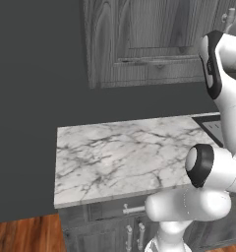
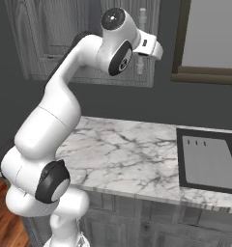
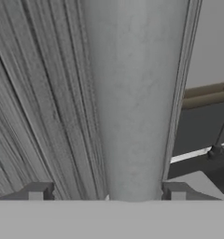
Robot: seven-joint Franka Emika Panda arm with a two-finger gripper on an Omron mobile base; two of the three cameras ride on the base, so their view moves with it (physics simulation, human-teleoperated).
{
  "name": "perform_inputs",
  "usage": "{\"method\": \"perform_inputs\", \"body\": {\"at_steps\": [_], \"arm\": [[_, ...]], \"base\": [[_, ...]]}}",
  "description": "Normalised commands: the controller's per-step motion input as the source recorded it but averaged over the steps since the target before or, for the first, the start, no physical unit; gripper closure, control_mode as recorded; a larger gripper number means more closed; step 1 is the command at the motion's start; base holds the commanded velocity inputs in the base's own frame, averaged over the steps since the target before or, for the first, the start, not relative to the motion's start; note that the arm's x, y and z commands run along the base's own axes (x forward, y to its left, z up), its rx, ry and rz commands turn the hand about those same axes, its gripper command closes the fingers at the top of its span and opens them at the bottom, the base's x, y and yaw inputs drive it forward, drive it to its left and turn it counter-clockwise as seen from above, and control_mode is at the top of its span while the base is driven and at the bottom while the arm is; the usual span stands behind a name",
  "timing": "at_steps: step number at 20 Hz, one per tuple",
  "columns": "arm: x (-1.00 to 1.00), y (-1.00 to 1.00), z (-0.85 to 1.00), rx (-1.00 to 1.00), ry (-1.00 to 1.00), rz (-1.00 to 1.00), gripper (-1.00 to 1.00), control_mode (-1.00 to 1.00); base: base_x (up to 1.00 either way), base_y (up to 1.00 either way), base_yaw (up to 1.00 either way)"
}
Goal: Open the cabinet, pick the kettle from the cabinet, and place it in the sink.
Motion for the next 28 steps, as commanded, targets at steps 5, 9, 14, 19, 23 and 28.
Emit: {"method": "perform_inputs", "body": {"at_steps": [5, 9, 14, 19, 23, 28], "arm": [[0.32, 0.07, -0.10, 0.01, 0.00, -0.01, 1.00, -1.00], [0.28, 0.09, -0.06, 0.03, 0.00, -0.03, 1.00, -1.00], [0.15, 0.16, -0.07, 0.04, 0.00, -0.02, 1.00, -1.00], [-0.11, 0.19, -0.08, 0.05, -0.03, 0.00, 1.00, -1.00], [-0.36, 0.19, -0.05, 0.04, -0.04, 0.00, 1.00, -1.00], [-0.49, 0.20, -0.01, 0.01, -0.02, -0.01, 1.00, -1.00]], "base": [[0.00, 0.00, 0.00], [0.00, 0.00, 0.00], [0.00, 0.00, 0.00], [0.00, 0.00, 0.00], [0.00, 0.00, 0.00], [0.00, 0.00, 0.00]]}}
